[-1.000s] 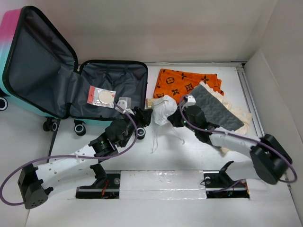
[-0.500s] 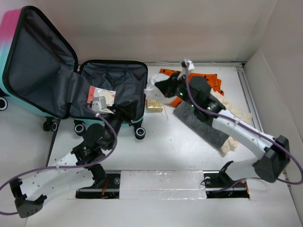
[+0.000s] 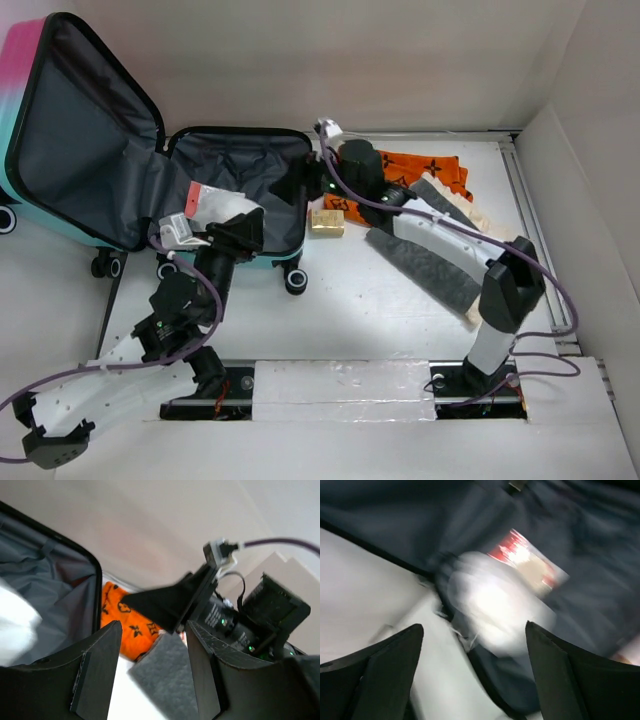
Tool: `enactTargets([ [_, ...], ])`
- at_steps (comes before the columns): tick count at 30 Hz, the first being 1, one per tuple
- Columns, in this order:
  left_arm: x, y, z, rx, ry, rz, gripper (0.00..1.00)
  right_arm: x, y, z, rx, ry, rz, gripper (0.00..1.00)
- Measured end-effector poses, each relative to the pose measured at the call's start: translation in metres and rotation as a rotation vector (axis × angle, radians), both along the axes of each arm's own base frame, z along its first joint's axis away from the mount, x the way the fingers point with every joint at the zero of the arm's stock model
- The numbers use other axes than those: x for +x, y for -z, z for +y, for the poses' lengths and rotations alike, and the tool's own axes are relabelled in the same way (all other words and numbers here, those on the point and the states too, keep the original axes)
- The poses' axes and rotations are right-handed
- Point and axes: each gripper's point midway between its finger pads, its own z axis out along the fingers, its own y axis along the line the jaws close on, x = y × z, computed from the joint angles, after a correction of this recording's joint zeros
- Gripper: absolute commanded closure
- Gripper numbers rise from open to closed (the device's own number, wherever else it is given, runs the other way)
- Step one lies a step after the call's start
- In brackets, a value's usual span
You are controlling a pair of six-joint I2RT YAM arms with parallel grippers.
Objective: Pack the luggage
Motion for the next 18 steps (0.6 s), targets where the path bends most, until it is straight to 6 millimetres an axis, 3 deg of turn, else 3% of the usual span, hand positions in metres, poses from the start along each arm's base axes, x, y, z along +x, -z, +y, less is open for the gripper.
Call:
enactTargets([
  [3,0.007,0.012,-0.010,0.043,0.001,0.028,0.50,0.013,0.055,-0.051,-0.119,0.124,0.058,0.18],
  [6,0.013,0.023,-0.022,0.087,0.011,0.053,0.49,0.033,0.102,-0.097,-0.207,0.241,0.111,0.44],
  [7,0.014,0.027,-0.026,0.102,0.017,0.061,0.49,0.041,0.117,-0.111,-0.230,0.276,0.131,0.69],
  [10,0.017,0.035,-0.035,0.135,0.036,0.075,0.49,0.061,0.159,-0.140,-0.287,0.350,0.194,1.00],
  [15,0.018,0.041,-0.046,0.162,0.072,0.084,0.49,0.087,0.213,-0.136,-0.351,0.366,0.271,1.00],
  [18,0.017,0.040,-0.048,0.161,0.087,0.080,0.49,0.101,0.234,-0.127,-0.375,0.362,0.293,1.00],
])
